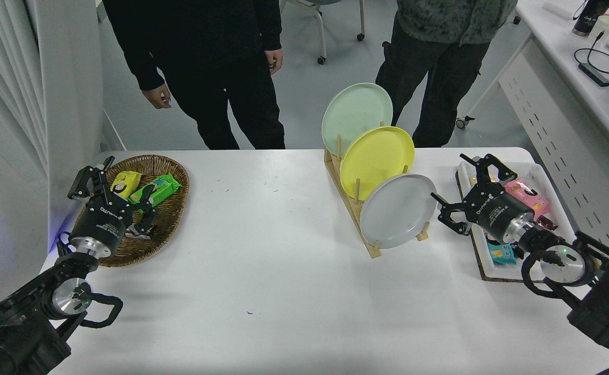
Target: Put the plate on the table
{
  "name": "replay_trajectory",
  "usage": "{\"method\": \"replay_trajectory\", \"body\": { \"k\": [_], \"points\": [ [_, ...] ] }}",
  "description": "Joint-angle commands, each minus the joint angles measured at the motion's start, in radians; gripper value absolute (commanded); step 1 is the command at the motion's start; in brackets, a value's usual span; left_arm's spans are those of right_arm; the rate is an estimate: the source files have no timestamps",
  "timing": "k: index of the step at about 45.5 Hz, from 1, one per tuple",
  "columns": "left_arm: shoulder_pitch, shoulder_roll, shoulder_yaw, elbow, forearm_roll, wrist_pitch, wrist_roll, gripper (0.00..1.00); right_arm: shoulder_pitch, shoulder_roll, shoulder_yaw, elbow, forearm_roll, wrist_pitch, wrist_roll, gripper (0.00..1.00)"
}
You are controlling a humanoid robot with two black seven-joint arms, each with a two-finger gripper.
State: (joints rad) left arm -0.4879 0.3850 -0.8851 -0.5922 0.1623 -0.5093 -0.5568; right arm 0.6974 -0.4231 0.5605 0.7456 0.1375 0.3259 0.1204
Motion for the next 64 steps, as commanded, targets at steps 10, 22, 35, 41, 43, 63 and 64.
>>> {"method": "replay_trajectory", "body": {
  "k": [10, 22, 35, 41, 43, 63, 64],
  "points": [
    [0.0, 0.0, 0.0, 0.0, 0.0, 0.0, -0.002, 0.98, 0.047, 0.053, -0.059, 0.173, -0.002, -0.309, -0.004, 0.99],
    [0.0, 0.0, 0.0, 0.0, 0.0, 0.0, 0.0, 0.98, 0.103, 0.043, -0.126, 0.225, 0.004, -0.422, -0.007, 0.98],
    [0.0, 0.0, 0.001, 0.0, 0.0, 0.0, 0.0, 0.98, 0.169, -0.048, -0.195, 0.347, 0.07, -0.571, -0.051, 0.97],
    [0.0, 0.0, 0.0, 0.0, -0.001, 0.0, 0.0, 0.98, 0.178, -0.065, -0.206, 0.37, 0.094, -0.593, -0.093, 0.91],
    [0.0, 0.0, 0.001, 0.0, -0.001, 0.0, 0.0, 0.98, 0.18, -0.065, -0.206, 0.37, 0.094, -0.605, -0.108, 0.91],
    [0.0, 0.0, 0.002, 0.0, 0.0, 0.0, 0.0, 0.98, 0.255, -0.06, -0.269, 0.344, 0.126, -0.666, -0.222, 0.91],
    [0.0, 0.0, 0.002, 0.0, 0.0, 0.0, -0.002, 0.98, 0.255, -0.06, -0.269, 0.344, 0.126, -0.666, -0.222, 0.91]
  ]
}}
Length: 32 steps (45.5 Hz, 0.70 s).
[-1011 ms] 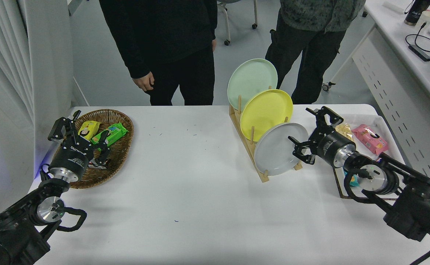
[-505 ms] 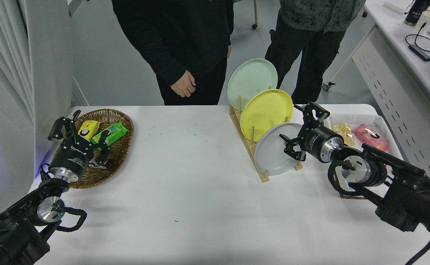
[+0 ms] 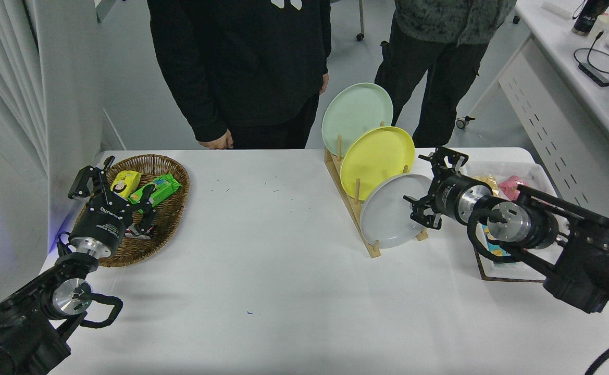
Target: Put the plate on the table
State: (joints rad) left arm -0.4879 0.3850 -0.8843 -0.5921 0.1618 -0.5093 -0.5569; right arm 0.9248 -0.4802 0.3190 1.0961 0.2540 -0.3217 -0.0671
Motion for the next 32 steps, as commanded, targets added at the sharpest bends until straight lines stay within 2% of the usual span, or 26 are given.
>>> {"method": "replay_trajectory", "body": {
  "k": [1, 12, 28, 32],
  "points": [
    [0.0, 0.0, 0.001, 0.0, 0.001, 0.0, 0.0, 0.98, 0.029, -0.003, -0.028, -0.007, 0.01, -0.019, -0.034, 0.91],
    [0.0, 0.0, 0.001, 0.0, 0.001, 0.0, 0.0, 0.98, 0.051, 0.0, -0.028, -0.016, -0.002, -0.014, -0.048, 0.91],
    [0.0, 0.0, -0.001, 0.0, 0.001, 0.0, 0.0, 0.98, 0.066, 0.04, -0.028, -0.067, -0.009, -0.013, -0.049, 0.72],
    [0.0, 0.0, 0.001, 0.0, -0.001, 0.0, 0.0, 0.98, 0.066, 0.052, -0.026, -0.068, -0.009, -0.013, -0.049, 0.7]
  ]
}}
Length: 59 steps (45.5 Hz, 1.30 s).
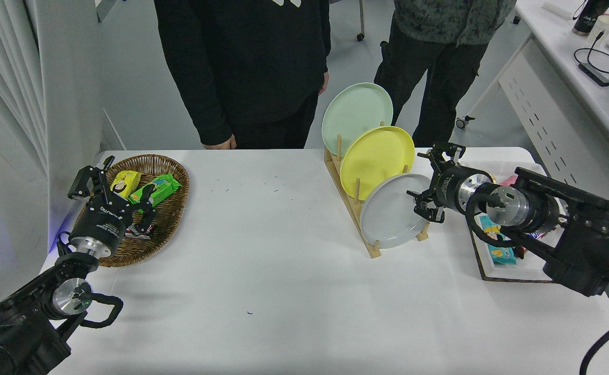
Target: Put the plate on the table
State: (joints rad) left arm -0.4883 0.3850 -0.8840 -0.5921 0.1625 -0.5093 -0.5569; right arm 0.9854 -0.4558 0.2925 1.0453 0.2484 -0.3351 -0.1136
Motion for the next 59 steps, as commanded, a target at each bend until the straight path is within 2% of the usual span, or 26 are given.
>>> {"method": "replay_trajectory", "body": {
  "k": [1, 11, 24, 53, 59],
  "points": [
    [-0.001, 0.0, -0.001, 0.0, -0.001, 0.0, 0.0, 0.98, 0.006, 0.031, -0.001, -0.019, -0.003, 0.001, -0.005, 0.69],
    [0.001, 0.0, 0.0, 0.0, 0.0, 0.0, 0.0, 0.98, 0.007, 0.037, 0.0, -0.025, -0.003, 0.001, -0.017, 0.63],
    [-0.001, 0.0, 0.0, 0.0, 0.0, 0.0, 0.0, 0.98, 0.009, 0.036, 0.0, -0.024, -0.001, -0.001, -0.024, 0.5],
    [0.001, -0.001, 0.0, 0.0, 0.0, 0.0, 0.0, 0.98, 0.021, 0.034, 0.008, -0.024, 0.012, -0.007, -0.051, 0.38],
    [-0.001, 0.0, 0.0, 0.0, 0.0, 0.0, 0.0, 0.98, 0.021, 0.034, 0.01, -0.022, 0.015, -0.009, -0.052, 0.31]
  ]
}}
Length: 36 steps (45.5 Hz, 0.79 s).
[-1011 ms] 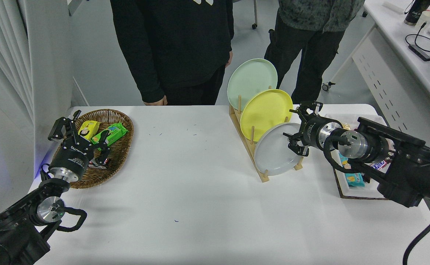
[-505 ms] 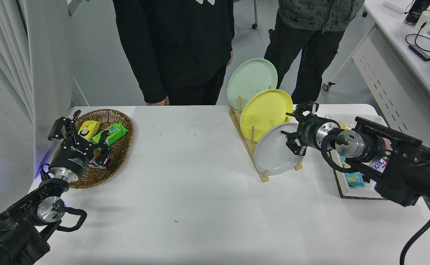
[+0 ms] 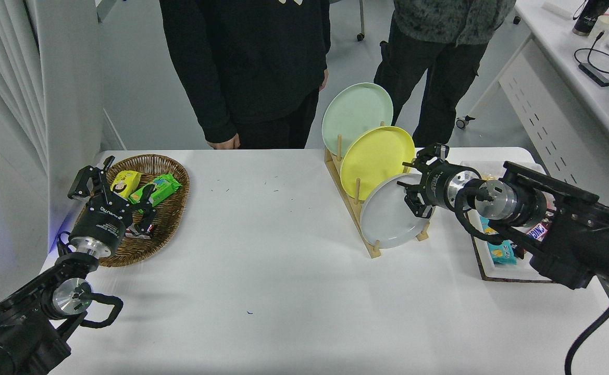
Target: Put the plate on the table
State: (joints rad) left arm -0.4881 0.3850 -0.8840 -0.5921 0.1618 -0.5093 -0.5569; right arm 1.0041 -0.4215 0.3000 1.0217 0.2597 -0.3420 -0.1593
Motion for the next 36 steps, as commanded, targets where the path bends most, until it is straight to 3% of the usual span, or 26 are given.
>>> {"method": "replay_trajectory", "body": {
  "k": [1, 36],
  "points": [
    [0.0, 0.0, 0.0, 0.0, 0.001, 0.0, 0.0, 0.98, 0.004, 0.0, 0.002, 0.003, 0.004, -0.003, -0.006, 0.31],
    [-0.001, 0.0, 0.0, 0.0, 0.001, 0.0, 0.0, 0.98, 0.008, 0.0, 0.004, 0.012, 0.026, -0.015, -0.022, 0.2]
  ]
}}
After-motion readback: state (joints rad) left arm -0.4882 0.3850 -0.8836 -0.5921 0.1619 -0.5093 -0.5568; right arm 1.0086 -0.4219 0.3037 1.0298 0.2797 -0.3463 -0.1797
